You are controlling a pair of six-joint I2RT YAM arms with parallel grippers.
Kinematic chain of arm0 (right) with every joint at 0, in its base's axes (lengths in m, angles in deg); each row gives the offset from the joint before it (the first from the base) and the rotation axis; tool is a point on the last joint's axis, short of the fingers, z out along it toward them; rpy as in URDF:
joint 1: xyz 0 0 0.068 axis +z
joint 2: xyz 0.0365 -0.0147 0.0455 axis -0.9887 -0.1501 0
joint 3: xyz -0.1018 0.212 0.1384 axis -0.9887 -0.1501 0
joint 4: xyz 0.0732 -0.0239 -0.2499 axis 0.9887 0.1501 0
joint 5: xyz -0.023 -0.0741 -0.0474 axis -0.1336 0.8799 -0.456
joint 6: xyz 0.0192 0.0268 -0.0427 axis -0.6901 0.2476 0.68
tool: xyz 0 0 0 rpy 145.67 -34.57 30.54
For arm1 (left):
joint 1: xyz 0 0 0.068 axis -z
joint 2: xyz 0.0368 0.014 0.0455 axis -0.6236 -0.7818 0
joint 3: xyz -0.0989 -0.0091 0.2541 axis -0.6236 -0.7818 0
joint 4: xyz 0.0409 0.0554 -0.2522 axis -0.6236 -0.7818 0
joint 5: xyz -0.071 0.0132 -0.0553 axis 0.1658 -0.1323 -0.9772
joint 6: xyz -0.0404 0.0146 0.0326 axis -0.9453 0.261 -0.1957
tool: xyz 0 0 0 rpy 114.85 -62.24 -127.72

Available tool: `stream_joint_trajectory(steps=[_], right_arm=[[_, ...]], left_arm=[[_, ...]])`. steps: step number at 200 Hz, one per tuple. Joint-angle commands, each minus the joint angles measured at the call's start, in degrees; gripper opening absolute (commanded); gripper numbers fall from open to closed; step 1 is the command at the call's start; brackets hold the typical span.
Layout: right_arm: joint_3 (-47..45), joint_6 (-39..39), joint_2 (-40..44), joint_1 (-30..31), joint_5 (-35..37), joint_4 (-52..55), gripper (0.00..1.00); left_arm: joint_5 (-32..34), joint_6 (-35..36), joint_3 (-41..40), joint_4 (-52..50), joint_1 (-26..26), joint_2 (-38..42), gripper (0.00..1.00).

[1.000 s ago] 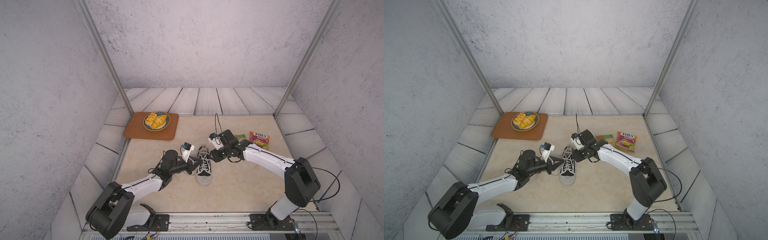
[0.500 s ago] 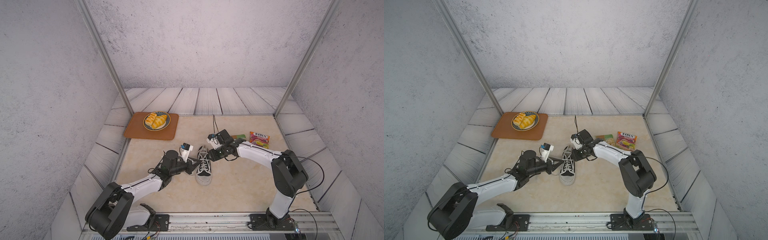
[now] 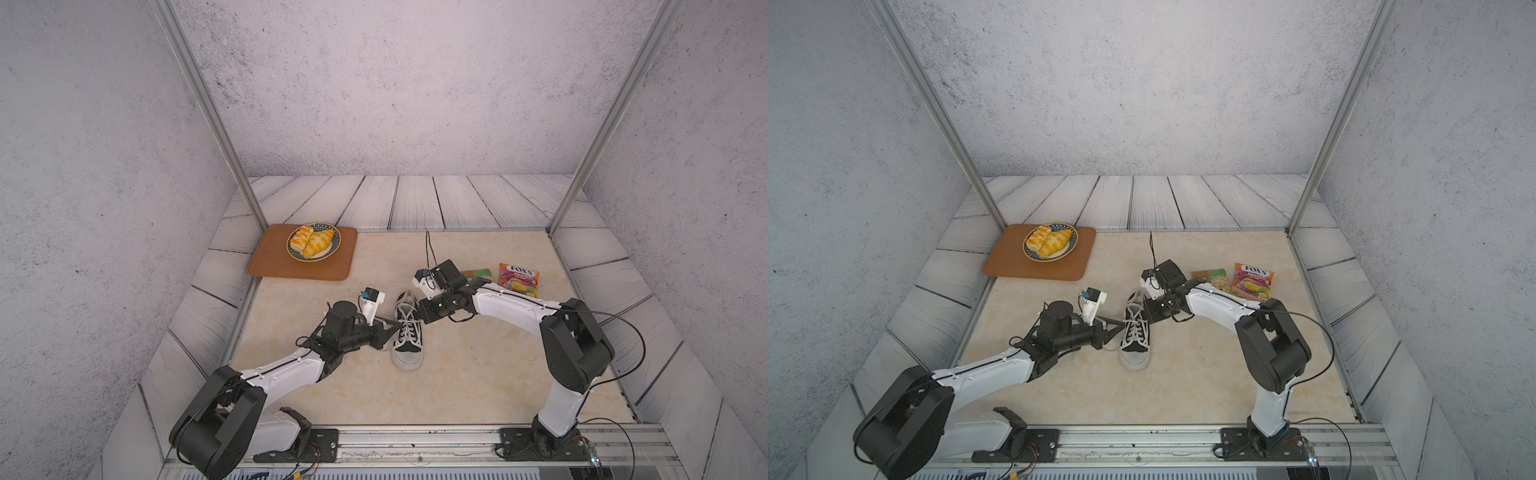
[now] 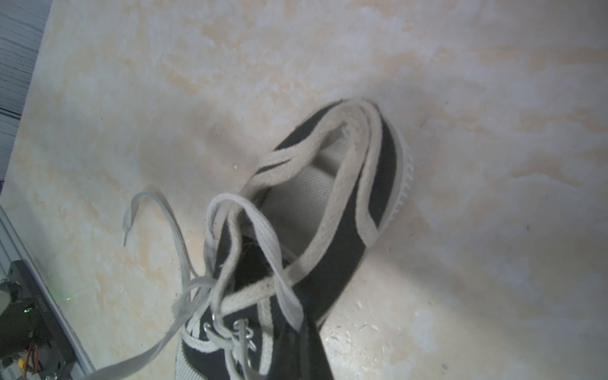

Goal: Tie the shoes
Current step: Cross the shoelace with the shoelace.

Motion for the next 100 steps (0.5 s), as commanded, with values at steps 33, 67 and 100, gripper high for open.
stream_joint_trajectory(steps=[33,67,100], right_arm=[[-4.3,-1.1,8.4,0.1,-2.7,-2.7,0.03],[-5.5,-1.6,10.5,0.6,-3.9,-3.8,0.03],[-5.3,-1.2,11.3,1.5,-4.8,-3.5,0.04]], left_arm=[[2.5,-4.3,2.9,-1.3,-0.3,-3.1,0.0],[2.5,-5.6,3.3,-0.5,-0.1,-4.8,0.0],[3.2,-7.0,3.8,-0.9,-0.1,-5.9,0.0]])
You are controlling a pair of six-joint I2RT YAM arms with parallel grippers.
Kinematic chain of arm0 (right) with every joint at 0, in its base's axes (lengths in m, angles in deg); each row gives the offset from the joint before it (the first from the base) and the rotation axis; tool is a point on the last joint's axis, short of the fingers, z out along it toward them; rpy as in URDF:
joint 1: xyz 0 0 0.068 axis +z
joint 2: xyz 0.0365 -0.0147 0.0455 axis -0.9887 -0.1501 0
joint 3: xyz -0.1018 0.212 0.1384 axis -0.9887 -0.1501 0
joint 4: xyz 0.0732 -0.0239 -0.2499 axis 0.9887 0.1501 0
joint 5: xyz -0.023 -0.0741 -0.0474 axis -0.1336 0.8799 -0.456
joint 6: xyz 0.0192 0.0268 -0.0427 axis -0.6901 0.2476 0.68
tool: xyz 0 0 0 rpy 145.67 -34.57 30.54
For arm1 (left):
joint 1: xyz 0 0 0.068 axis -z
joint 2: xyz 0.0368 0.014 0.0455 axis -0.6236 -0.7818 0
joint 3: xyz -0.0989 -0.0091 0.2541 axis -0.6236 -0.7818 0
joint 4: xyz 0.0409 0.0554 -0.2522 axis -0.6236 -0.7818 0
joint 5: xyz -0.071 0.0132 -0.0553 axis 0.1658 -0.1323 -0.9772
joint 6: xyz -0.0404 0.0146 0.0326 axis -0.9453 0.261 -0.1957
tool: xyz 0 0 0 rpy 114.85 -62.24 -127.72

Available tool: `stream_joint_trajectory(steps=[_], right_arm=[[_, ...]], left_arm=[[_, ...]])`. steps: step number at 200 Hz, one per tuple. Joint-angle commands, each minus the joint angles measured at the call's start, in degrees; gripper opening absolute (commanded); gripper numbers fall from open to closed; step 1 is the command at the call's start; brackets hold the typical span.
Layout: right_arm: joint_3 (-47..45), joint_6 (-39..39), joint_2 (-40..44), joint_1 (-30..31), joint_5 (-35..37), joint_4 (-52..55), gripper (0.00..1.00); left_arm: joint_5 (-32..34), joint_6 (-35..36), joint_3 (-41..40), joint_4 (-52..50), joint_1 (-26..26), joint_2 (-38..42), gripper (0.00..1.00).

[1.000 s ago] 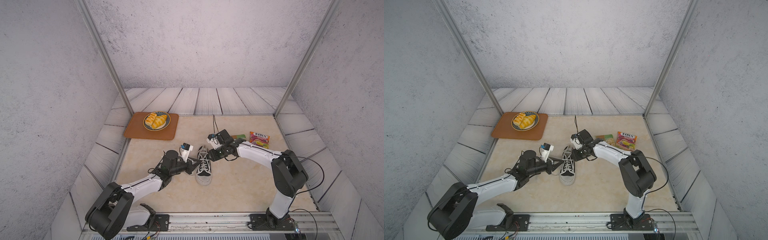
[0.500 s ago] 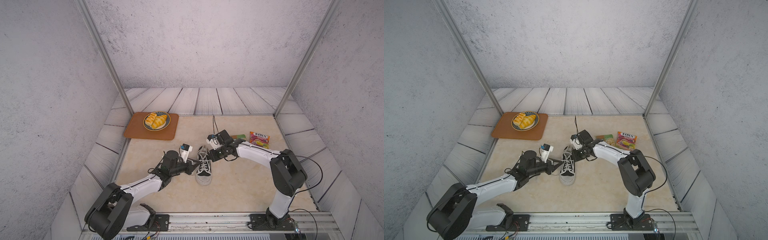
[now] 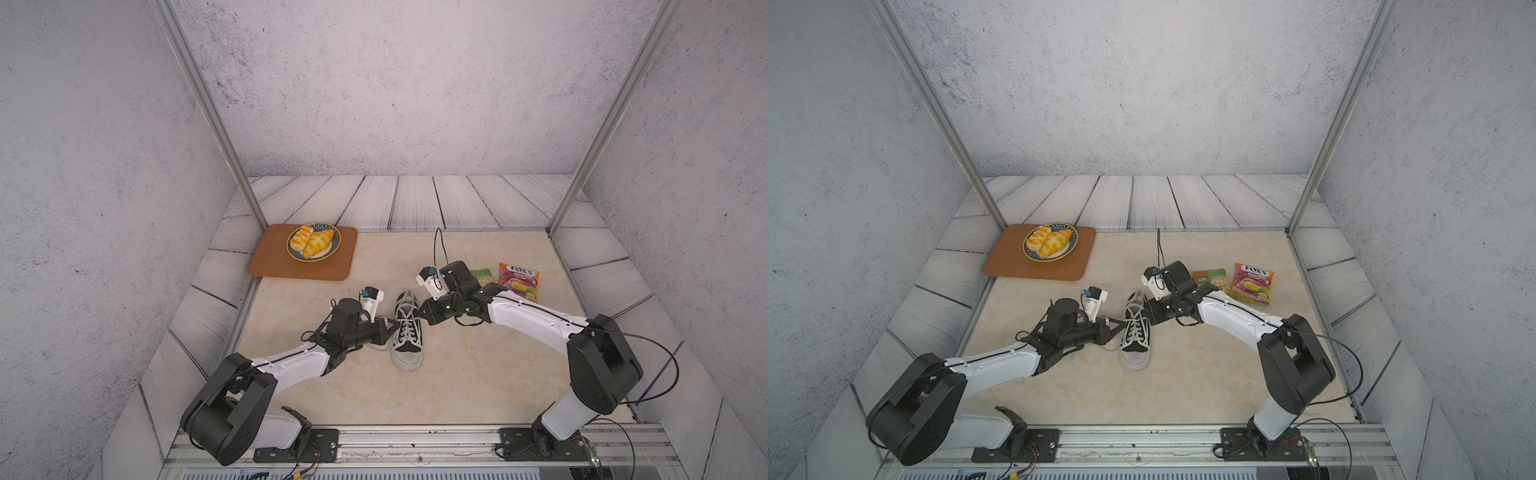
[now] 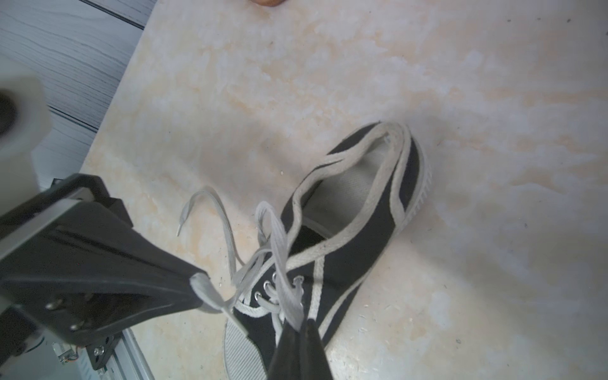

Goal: Tie the shoes
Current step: Cross the shoelace with the shoelace.

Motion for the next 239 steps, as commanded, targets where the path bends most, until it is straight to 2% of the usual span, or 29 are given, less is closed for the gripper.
stream_joint_trajectory(steps=[1,66,166,207,239], right_arm=[[-0.6,-0.3,2.6,0.8,-1.6,0.0,0.03],[-2.0,-0.6,4.5,2.5,-1.6,0.7,0.03],[-4.7,-5.5,3.9,4.1,-4.2,-4.2,0.05],[-5.9,-6.5,3.8,4.0,-3.8,-5.2,0.11],[-6.3,-6.7,3.8,4.0,-3.0,-5.0,0.25]], left_arm=[[1.0,-1.6,1.7,0.3,-0.1,-0.9,0.0],[2.9,-5.0,3.3,1.2,-0.1,-2.7,0.0],[-0.7,-9.8,4.1,10.9,1.7,-8.4,0.0],[-1.7,-11.4,3.4,16.0,2.0,-10.0,0.0],[-2.7,-12.9,2.8,20.9,2.0,-12.5,0.0]])
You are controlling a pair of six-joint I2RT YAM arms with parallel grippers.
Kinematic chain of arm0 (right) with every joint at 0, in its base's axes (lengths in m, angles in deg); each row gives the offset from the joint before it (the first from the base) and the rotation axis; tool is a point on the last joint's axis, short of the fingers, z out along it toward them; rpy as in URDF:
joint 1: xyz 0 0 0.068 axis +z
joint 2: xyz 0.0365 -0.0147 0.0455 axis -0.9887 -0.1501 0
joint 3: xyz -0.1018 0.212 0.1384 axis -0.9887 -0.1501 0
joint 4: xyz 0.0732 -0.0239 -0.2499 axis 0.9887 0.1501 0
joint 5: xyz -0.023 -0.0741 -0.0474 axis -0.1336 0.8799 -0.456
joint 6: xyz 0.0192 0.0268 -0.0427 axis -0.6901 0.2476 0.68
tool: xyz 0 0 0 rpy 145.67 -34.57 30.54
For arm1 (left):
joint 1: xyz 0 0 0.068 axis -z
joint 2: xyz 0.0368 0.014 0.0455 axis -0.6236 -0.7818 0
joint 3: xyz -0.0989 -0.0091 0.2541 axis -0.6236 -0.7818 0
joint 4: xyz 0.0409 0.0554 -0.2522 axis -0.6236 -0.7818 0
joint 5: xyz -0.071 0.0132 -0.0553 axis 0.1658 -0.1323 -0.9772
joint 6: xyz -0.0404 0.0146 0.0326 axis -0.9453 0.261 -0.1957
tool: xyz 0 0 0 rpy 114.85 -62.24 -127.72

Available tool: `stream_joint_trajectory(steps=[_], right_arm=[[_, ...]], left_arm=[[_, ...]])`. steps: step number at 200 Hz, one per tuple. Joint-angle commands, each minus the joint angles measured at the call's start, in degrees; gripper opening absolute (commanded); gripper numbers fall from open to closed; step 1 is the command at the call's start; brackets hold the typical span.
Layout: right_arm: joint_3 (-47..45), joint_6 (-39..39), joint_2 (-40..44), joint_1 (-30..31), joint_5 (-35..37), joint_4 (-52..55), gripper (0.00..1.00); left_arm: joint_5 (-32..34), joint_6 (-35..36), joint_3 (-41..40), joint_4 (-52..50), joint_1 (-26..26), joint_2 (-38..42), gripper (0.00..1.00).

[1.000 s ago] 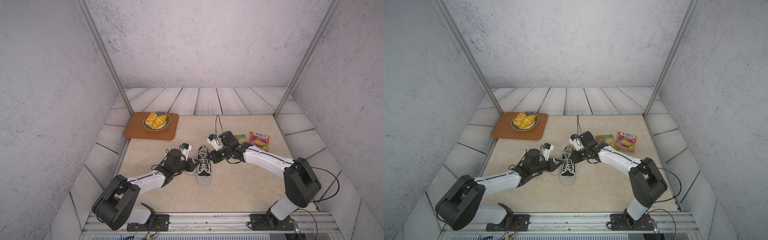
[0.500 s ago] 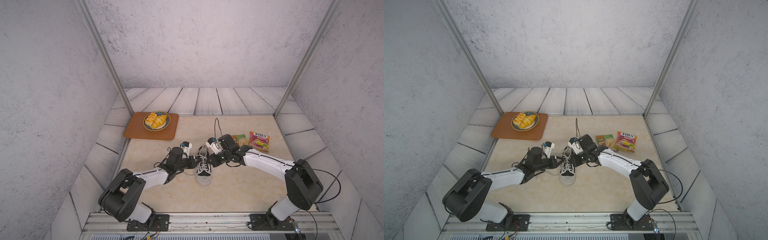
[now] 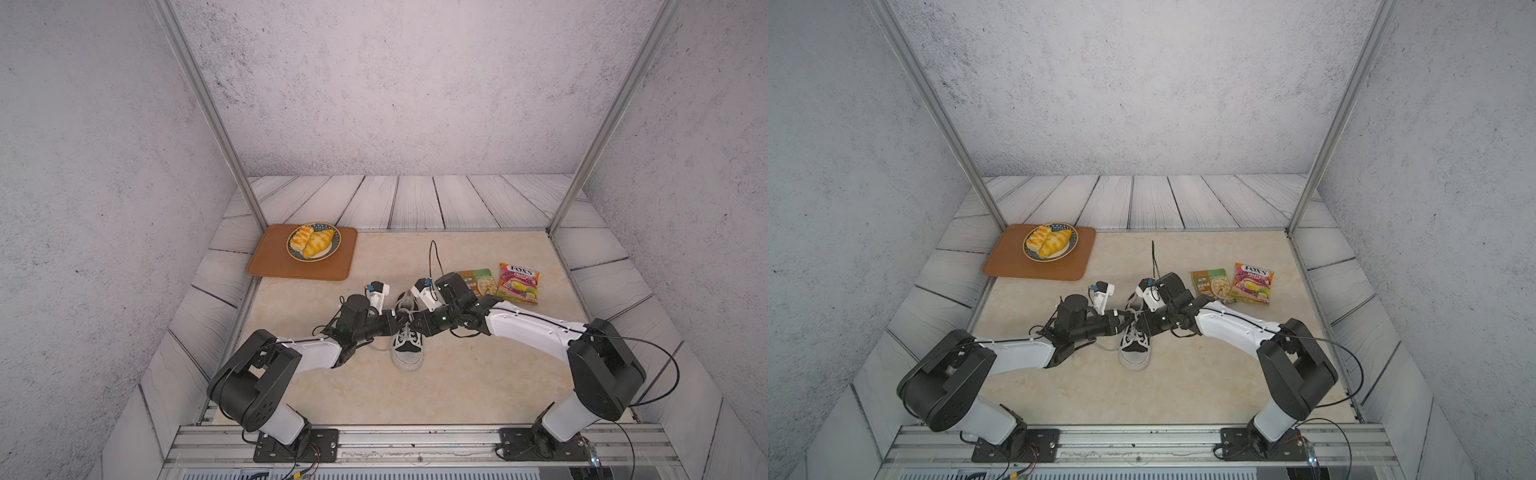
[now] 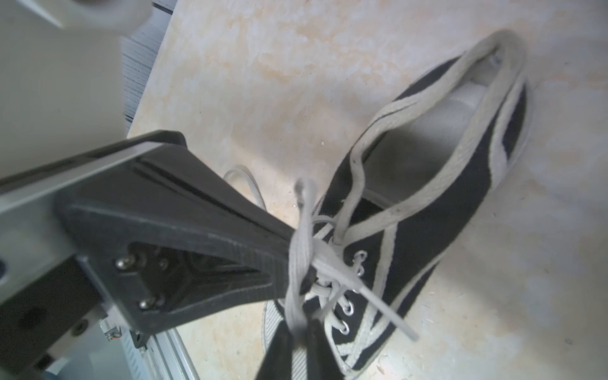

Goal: Tie the shoes
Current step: Cross the shoelace with the shoelace.

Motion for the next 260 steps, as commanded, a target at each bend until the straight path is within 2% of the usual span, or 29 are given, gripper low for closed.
stream_joint_trajectory(steps=[1,53,108,144,168,213,260], right_arm=[[-0.5,-0.7,2.3,0.3,0.0,0.0,0.26],[-0.1,-0.7,4.0,0.4,2.5,1.7,0.38],[0.8,-3.0,7.7,0.1,9.1,4.2,0.44],[2.4,-8.7,7.0,-0.6,10.2,4.7,0.45],[2.4,-15.2,5.9,-0.8,9.9,2.8,0.45],[1.1,-27.1,3.2,-1.8,6.1,-4.5,0.49],[2.1,-31.6,0.4,-2.1,3.8,-7.1,0.49]], left_arm=[[-1.5,-1.6,-0.1,6.0,0.3,-1.8,0.0],[-1.6,-1.2,-1.2,10.1,0.3,-3.5,0.0],[-1.4,-0.1,-1.8,10.4,0.3,-4.2,0.0],[-1.5,0.4,-2.3,11.0,0.4,-3.8,0.0],[-1.8,0.6,-2.4,11.9,0.3,-3.8,0.0],[-2.7,0.9,-3.0,14.4,0.4,-3.7,0.0],[-3.0,1.0,-3.1,15.5,0.5,-4.1,0.0]])
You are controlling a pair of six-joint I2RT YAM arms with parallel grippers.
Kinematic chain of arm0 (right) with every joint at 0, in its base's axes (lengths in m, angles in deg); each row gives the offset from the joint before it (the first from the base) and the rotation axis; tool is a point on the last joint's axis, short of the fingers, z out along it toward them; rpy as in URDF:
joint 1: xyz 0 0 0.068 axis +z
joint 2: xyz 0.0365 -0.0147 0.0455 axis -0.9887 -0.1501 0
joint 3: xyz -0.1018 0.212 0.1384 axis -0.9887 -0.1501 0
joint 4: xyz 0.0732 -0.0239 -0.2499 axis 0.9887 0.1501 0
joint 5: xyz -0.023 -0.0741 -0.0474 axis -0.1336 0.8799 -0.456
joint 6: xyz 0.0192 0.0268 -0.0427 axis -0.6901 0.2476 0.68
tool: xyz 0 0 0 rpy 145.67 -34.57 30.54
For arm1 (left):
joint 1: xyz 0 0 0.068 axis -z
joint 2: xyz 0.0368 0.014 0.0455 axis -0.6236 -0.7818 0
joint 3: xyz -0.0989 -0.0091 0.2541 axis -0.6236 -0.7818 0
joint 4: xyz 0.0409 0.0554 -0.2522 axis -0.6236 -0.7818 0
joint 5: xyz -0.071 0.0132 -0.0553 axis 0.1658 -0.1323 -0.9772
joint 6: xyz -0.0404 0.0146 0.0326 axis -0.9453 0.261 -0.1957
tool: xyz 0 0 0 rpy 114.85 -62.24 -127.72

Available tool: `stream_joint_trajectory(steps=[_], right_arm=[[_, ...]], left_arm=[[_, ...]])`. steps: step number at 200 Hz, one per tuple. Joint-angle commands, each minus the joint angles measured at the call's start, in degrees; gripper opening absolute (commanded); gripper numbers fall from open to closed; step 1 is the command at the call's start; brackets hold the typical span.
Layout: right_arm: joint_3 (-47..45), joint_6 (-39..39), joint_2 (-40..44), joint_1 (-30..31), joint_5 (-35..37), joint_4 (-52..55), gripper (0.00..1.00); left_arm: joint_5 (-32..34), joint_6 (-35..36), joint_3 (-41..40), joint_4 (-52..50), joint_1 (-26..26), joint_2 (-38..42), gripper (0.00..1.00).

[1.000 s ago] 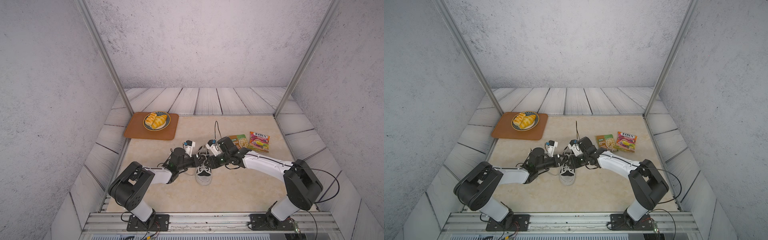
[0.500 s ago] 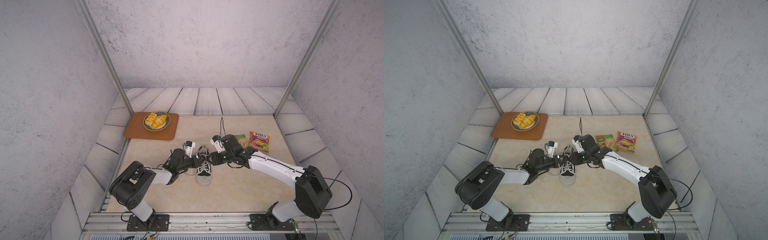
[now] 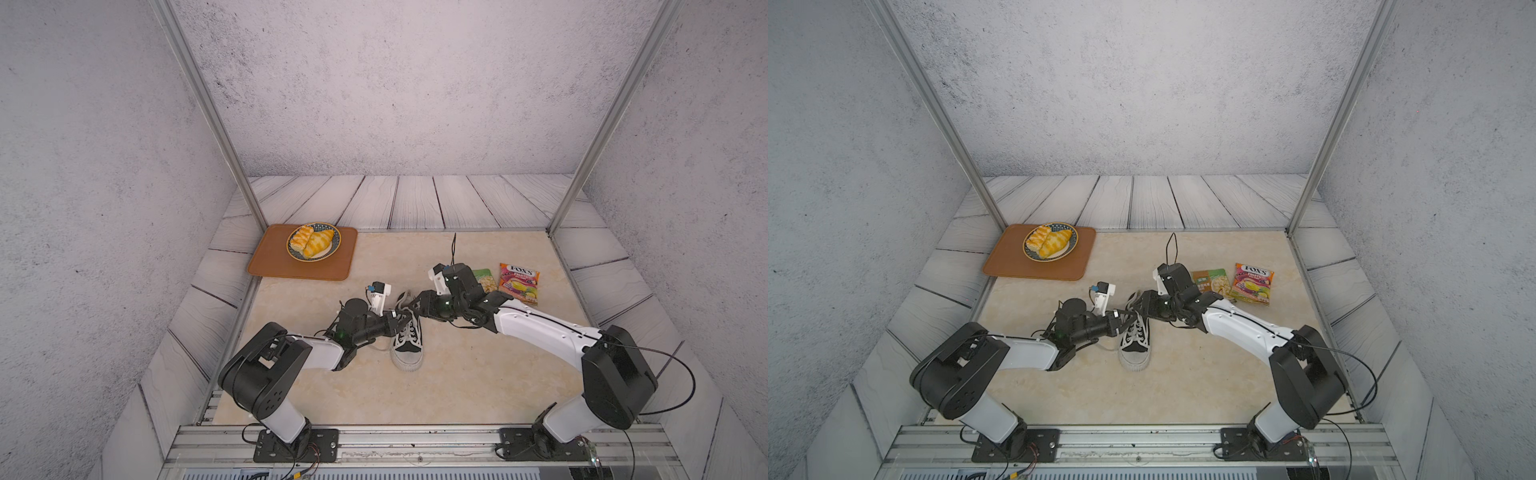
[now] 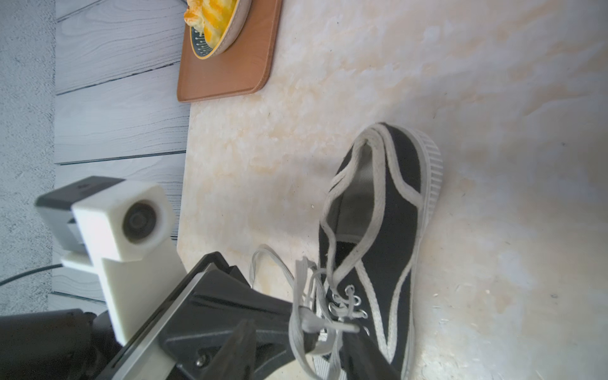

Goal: Tie the shoes
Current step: Cross the shoelace with the shoelace.

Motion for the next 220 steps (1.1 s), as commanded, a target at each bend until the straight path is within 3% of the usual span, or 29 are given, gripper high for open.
stream_joint_trajectory(steps=[1,38,55,92,108,160,220], right_arm=[[0.8,-4.4,-2.4,-0.2,-1.9,-2.1,0.49],[0.9,-5.0,-3.1,-0.2,-2.5,-2.5,0.41],[0.7,-4.7,-2.8,-0.2,-2.4,-2.6,0.25],[0.6,-3.1,-1.8,-0.4,-1.3,-1.1,0.0],[0.4,-2.1,-0.9,-0.5,-0.5,-0.1,0.0],[0.0,1.2,1.5,-1.0,0.8,2.5,0.0],[-0.8,4.1,4.2,-1.5,1.7,4.4,0.0]], left_arm=[[-0.9,1.1,-0.6,2.5,0.3,-0.7,0.0],[-1.1,1.1,-0.6,2.6,0.4,-0.8,0.0],[-1.2,1.2,-0.3,2.4,0.4,-1.2,0.0],[-1.0,1.1,-0.1,0.6,0.4,-1.4,0.0],[-0.9,1.3,-0.3,-0.1,0.5,-1.0,0.04],[0.4,3.0,-1.6,-5.8,0.4,4.4,0.38],[9.3,6.4,-4.6,-25.2,0.3,19.8,0.57]])
